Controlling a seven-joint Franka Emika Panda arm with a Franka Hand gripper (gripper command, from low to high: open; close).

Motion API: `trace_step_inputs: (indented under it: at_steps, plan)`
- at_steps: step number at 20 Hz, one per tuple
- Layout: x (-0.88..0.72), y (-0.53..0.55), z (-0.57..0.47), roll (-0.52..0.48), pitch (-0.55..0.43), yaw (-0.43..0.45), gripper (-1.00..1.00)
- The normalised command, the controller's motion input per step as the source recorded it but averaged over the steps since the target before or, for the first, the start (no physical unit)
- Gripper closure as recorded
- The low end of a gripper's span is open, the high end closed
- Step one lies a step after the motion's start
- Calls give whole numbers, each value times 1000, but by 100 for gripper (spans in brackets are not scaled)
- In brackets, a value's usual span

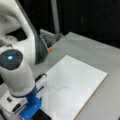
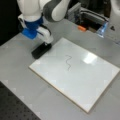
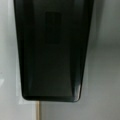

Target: Erasing curve lines

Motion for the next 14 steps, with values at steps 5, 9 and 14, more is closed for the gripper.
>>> trace_step_inputs:
  at_steps: [5, 9, 14]
  plan:
    - [-14, -46, -108, 135, -106, -27, -100]
    - [12, -48, -130, 121, -129, 10, -100]
    - [7, -64, -103, 96, -136, 36, -100]
